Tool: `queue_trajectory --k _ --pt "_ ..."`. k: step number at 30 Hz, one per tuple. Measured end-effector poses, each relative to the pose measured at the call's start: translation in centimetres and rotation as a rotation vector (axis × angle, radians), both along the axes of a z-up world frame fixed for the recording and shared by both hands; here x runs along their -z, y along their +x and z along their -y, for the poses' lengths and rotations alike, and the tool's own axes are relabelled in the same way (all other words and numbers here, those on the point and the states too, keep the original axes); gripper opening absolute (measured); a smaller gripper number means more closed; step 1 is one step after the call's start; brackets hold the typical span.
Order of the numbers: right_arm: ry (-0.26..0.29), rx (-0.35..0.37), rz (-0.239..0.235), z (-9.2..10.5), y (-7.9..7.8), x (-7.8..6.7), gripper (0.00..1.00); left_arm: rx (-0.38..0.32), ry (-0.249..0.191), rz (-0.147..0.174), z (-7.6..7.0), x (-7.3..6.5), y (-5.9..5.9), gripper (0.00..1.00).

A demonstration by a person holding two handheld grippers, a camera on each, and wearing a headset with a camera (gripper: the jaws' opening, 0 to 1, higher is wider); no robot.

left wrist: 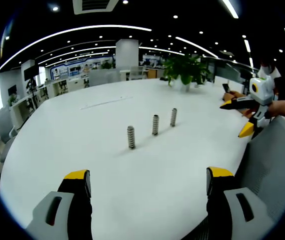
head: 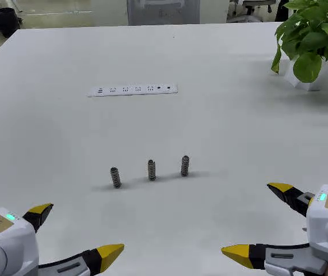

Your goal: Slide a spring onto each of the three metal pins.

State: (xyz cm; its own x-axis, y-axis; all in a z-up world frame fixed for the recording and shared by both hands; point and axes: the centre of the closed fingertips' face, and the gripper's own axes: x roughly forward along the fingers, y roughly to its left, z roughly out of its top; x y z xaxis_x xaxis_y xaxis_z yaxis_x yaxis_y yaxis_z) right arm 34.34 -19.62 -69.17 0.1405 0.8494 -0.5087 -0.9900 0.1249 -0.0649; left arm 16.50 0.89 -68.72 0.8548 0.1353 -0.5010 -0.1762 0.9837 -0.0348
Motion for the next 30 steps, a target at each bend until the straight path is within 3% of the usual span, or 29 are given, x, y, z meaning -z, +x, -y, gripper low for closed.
queue_trajectory --k 30 --pt "-0.004 0.005 -0.004 0.09 -0.09 0.05 0.96 0.012 -0.002 -0.014 0.32 0.31 -0.07 0.98"
